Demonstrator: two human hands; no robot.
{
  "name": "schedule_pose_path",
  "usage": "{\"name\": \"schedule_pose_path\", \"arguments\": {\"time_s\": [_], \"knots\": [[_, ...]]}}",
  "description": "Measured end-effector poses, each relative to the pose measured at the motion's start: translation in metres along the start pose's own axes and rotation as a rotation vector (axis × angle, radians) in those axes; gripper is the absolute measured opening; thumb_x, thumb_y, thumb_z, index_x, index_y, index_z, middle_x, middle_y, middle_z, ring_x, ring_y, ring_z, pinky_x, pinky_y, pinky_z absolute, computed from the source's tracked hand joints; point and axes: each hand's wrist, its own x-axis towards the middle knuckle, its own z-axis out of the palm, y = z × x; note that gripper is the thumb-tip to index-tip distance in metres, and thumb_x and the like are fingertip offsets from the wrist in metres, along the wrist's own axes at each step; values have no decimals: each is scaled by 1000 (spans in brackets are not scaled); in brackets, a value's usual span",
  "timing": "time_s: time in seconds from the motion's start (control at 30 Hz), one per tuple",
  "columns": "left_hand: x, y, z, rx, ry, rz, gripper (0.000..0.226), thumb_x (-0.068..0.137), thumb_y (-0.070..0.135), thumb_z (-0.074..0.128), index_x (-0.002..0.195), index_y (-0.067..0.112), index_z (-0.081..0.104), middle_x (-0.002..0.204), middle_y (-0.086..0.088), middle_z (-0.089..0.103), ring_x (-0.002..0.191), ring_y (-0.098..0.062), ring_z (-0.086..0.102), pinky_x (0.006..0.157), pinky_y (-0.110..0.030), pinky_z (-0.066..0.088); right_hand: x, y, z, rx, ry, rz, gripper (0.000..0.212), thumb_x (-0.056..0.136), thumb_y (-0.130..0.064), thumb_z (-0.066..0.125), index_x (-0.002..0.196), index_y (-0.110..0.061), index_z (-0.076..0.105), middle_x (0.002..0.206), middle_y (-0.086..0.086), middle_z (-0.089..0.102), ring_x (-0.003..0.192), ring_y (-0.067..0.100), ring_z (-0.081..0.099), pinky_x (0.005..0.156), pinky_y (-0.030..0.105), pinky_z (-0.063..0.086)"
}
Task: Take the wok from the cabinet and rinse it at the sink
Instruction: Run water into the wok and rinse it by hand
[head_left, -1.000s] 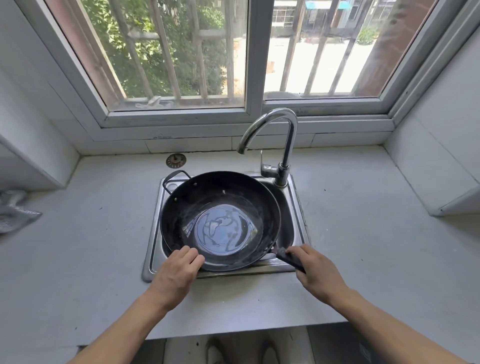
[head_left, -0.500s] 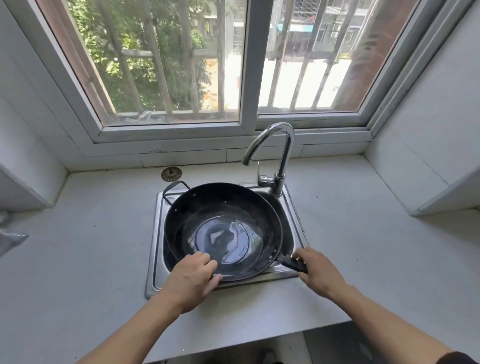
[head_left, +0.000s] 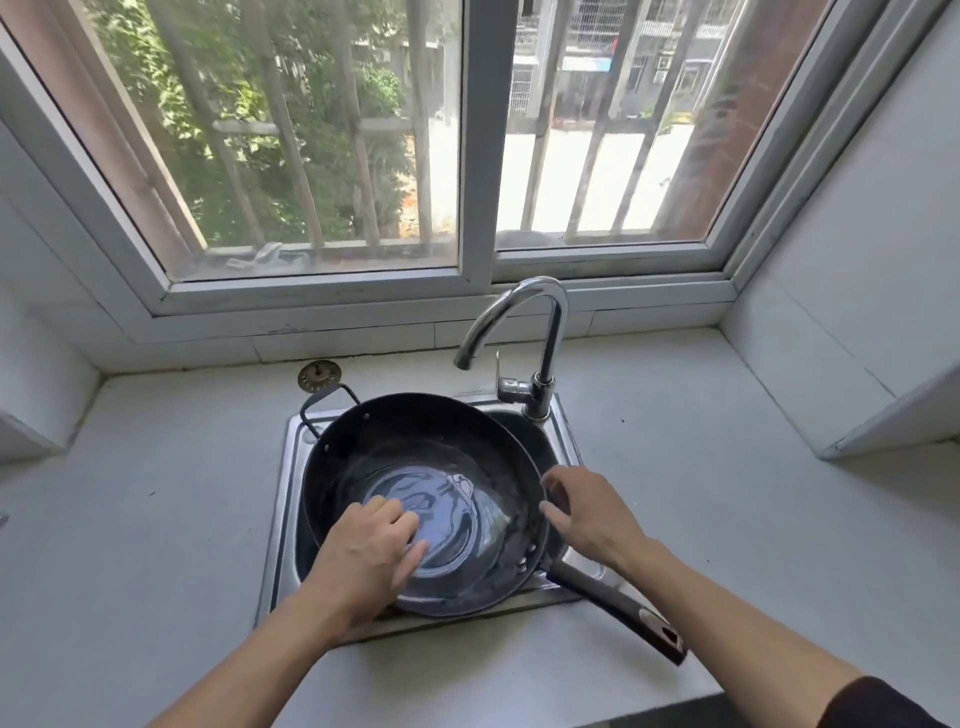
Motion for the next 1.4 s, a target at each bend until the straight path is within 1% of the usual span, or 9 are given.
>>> {"name": "schedule_pose_path", "arguments": {"time_s": [0.23,0.47,0.6,0.73,0.83,0.93,1.03,1.3,1.4], "knots": [[32,0,-8,-29,3,-147,19,87,41,61,81,23,59,77,6,55,72,-19,52,62,-35,46,64,-21,-21,228,168,-44,36,85,-26,64,121,-21,58,107,-1,61,98,14,57,92,30,48],[46,-6,-13,-26,-16,-240,17,86,41,63,81,26,58,79,8,54,70,-16,49,61,-33,46,127,-34,-25,232,81,-55,62,88,-27,62,144,-14,36,138,5,46,126,20,44,105,26,32],[46,-13,-8,-28,-47,-291,17,87,43,62,85,27,59,84,9,55,72,-15,48,63,-30,44,153,-36,-20,166,37,-43,52,88,-30,60,131,-9,39,129,10,49,117,29,47,84,28,31],[54,-22,0,-42,-16,-338,16,89,44,57,87,28,56,88,11,53,77,-13,45,68,-29,44,167,-33,-11,180,-66,-49,51,91,-30,56,130,-2,38,115,16,50,111,31,49,91,35,37],[59,-25,-1,-62,-4,-355,15,87,41,61,86,26,57,86,9,55,76,-15,48,66,-31,46,170,-30,-5,216,-72,-41,47,92,-25,56,128,-1,39,94,-3,39,94,16,35,86,27,31],[58,-29,-3,-74,20,-377,15,86,39,65,83,26,57,83,9,54,74,-14,48,64,-31,45,171,-29,-4,257,-66,-63,55,92,-21,56,140,-5,35,121,2,49,116,19,46,105,25,31],[56,-32,-5,-77,39,-389,17,84,35,69,81,24,57,80,8,55,72,-16,49,62,-34,46,171,-30,-5,267,-46,-74,64,92,-17,55,149,-6,28,156,8,31,144,20,28,116,21,17],[55,-35,0,-86,55,-385,16,83,34,69,82,22,58,81,7,55,74,-17,50,63,-35,46,172,-30,-7,249,-78,-109,64,92,-13,53,150,-7,26,158,12,25,146,21,24,116,20,15],[54,-34,3,-90,41,-388,15,84,34,68,84,22,59,83,8,55,76,-17,50,65,-34,45,174,-31,-6,220,-113,-94,63,92,-14,53,149,-7,28,142,8,49,134,23,41,113,26,27]]}}
